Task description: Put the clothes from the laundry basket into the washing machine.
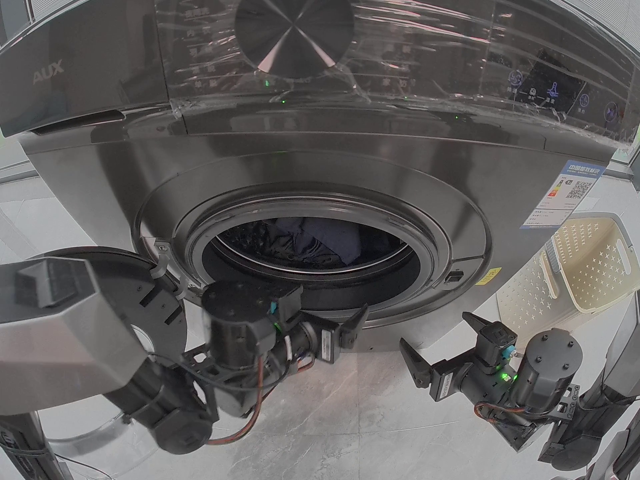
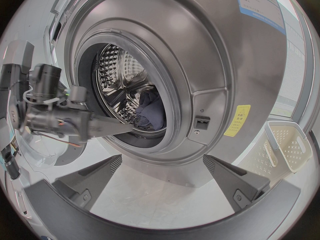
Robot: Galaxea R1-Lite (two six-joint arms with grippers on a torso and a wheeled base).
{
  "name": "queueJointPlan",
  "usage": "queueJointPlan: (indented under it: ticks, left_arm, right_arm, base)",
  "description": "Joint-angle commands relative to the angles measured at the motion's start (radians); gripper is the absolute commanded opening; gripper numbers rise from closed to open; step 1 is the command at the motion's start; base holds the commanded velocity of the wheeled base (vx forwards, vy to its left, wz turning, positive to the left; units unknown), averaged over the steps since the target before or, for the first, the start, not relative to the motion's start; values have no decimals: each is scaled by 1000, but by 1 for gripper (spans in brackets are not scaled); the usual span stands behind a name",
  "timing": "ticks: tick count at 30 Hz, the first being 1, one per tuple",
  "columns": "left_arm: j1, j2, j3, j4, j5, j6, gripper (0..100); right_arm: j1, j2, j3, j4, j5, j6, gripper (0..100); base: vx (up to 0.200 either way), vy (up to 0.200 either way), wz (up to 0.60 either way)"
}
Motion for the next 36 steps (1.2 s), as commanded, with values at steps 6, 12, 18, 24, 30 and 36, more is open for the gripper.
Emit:
queueJointPlan:
  ticks: [6, 12, 18, 24, 30, 36]
  left_arm:
    - [-78, -320, 368, -150, -6, 11, 100]
    - [-76, -446, 494, -165, 40, 19, 100]
    - [-27, -613, 555, -142, 59, 67, 100]
    - [62, -806, 578, 15, 57, 106, 100]
    - [123, -1056, 566, 248, 56, 117, 100]
    - [232, -1283, 601, 450, 34, 119, 100]
  right_arm:
    - [-17, -202, 161, 0, -39, -12, 100]
    - [-91, -333, 201, 28, -113, -44, 100]
    - [-178, -494, 201, 163, -121, -101, 100]
    - [-279, -721, 201, 441, -116, -71, 100]
    - [-322, -1081, 201, 909, -114, -9, 100]
    - [-456, -1408, 198, 1191, -91, -21, 100]
  base:
    - [-167, 0, 0]
    - [-200, 0, 0]
    - [-200, 0, 0]
    - [-200, 0, 0]
    - [-200, 0, 0]
    - [-200, 0, 0]
